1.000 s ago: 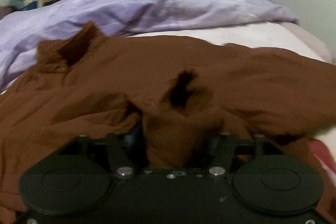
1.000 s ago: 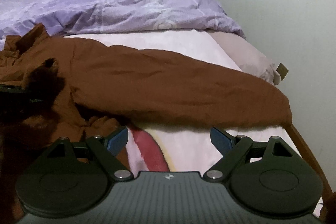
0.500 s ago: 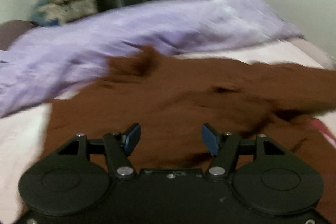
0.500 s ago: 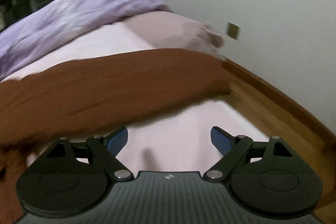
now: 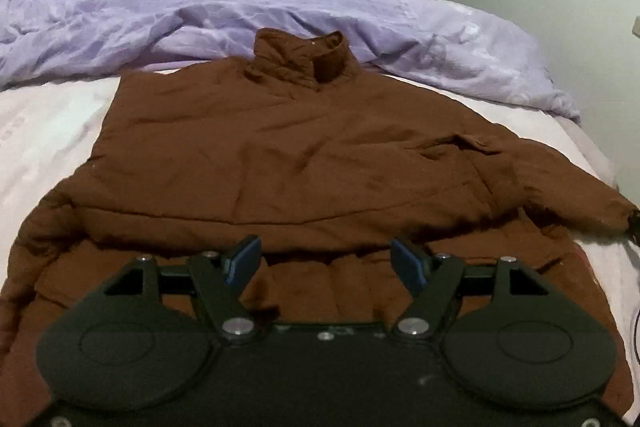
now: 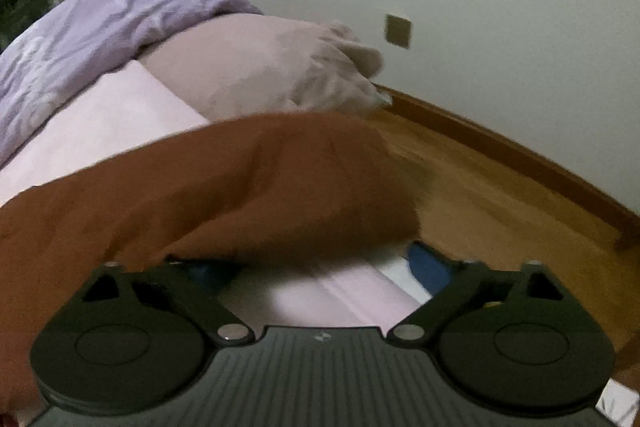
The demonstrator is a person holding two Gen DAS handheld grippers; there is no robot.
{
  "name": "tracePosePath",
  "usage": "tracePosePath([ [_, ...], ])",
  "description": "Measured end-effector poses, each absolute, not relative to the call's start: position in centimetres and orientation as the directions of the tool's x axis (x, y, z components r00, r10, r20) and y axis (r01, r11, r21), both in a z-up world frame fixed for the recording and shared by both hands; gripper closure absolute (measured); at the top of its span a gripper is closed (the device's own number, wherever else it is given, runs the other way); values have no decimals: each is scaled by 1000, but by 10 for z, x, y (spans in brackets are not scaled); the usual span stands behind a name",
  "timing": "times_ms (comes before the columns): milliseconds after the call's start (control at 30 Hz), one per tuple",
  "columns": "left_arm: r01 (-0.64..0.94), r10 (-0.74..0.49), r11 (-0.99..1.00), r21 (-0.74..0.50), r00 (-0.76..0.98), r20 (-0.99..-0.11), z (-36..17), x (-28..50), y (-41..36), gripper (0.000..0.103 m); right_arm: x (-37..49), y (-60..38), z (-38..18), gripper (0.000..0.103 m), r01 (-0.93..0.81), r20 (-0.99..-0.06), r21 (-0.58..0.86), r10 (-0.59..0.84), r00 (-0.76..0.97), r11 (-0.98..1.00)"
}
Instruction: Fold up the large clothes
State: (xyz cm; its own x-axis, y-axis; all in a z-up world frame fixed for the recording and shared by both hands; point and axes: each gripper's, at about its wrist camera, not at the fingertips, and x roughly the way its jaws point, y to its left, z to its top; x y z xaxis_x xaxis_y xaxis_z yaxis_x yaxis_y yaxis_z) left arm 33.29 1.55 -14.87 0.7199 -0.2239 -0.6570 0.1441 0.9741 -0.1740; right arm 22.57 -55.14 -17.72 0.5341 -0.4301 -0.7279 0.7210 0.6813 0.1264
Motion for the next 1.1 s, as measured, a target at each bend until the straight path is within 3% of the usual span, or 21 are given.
tracePosePath([
  [33, 136, -203, 979, -153, 725, -658, -148, 332, 14, 30, 229, -549, -174, 49, 703, -716, 134, -422, 556, 698],
  [67, 129, -184, 983, -132, 731, -657, -147, 334, 11, 29, 230, -548, -171, 60, 701, -714, 135, -422, 559, 700],
  [100, 127, -174, 985, -118, 739, -650, -146, 333, 10, 27, 231, -547, -169, 82, 711, -716, 128, -432, 548, 691],
  [133, 125, -175, 985, -123, 743, -646, -147, 334, 11, 27, 231, -547, -166, 97, 730, -716, 124, -449, 535, 672],
  [200, 132, -217, 975, -179, 732, -646, -149, 332, 15, 25, 223, -548, -159, 103, 722, -691, 183, -435, 577, 667],
  [300, 154, -272, 959, -237, 723, -635, -146, 319, 23, 25, 208, -543, -146, 103, 639, -614, 330, -356, 704, 695],
  [533, 268, -418, 904, -332, 713, -563, -143, 291, 38, 25, 203, -507, -110, 103, 553, -511, 313, -353, 783, 772],
  [700, 259, -364, 931, -259, 732, -576, -141, 285, 35, 25, 211, -496, -111, 103, 538, -516, 288, -346, 784, 792],
  [767, 236, -311, 950, -203, 748, -587, -144, 283, 32, 25, 214, -498, -117, 99, 580, -550, 265, -374, 747, 770],
  [833, 219, -266, 964, -152, 742, -615, -151, 288, 26, 25, 208, -510, -126, 60, 641, -603, 269, -393, 694, 719],
  [867, 203, -241, 970, -133, 742, -626, -154, 291, 24, 25, 204, -517, -131, 49, 673, -627, 280, -400, 669, 685],
  [900, 176, -200, 979, -102, 743, -639, -158, 294, 21, 25, 198, -525, -135, 28, 698, -638, 299, -407, 653, 651],
  [933, 157, -165, 985, -72, 742, -650, -162, 298, 18, 25, 190, -535, -140, 17, 722, -639, 323, -422, 643, 612],
  [1100, 161, -177, 983, -89, 698, -694, -179, 310, 14, 25, 179, -575, -161, 15, 789, -699, 338, -425, 575, 513],
])
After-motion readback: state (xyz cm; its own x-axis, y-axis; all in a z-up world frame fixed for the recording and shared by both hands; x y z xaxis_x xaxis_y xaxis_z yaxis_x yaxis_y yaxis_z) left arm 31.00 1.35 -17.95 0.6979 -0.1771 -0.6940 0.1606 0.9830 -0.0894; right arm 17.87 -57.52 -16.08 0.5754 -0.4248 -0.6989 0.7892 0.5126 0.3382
